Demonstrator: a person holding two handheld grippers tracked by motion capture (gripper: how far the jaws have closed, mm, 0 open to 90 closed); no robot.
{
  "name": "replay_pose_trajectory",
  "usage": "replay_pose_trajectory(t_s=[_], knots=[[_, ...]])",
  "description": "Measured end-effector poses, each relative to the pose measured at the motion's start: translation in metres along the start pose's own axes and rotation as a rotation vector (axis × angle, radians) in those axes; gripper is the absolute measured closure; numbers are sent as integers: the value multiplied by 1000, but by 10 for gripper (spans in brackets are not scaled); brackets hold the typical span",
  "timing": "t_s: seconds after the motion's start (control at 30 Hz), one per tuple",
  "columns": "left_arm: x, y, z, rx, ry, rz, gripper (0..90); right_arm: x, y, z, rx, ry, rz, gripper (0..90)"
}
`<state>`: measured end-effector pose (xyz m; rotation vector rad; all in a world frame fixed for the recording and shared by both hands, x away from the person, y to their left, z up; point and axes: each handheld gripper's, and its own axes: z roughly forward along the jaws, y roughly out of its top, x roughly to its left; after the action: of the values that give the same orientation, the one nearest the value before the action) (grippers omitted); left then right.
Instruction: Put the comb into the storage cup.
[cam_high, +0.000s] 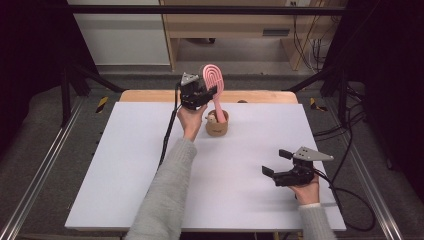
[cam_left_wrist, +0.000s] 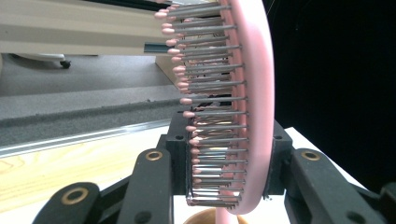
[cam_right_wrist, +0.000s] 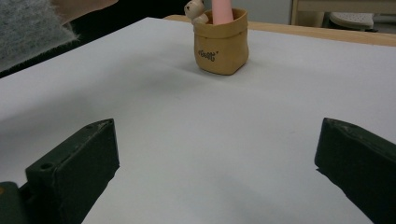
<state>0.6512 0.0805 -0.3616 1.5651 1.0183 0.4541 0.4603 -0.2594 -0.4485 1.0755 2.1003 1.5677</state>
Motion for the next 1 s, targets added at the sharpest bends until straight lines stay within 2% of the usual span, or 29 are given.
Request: replay_pose_trajectory(t_s=[0.27,0.77,1.0], knots=[[7,-14,1,6,-5,-29,635,0,0,0,2,1,-3,1],[16,-31,1,27,9,-49,633,0,0,1,3,1,0,1],[23,-34,-3,18,11,-87,630,0,0,1,1,1,1,1]])
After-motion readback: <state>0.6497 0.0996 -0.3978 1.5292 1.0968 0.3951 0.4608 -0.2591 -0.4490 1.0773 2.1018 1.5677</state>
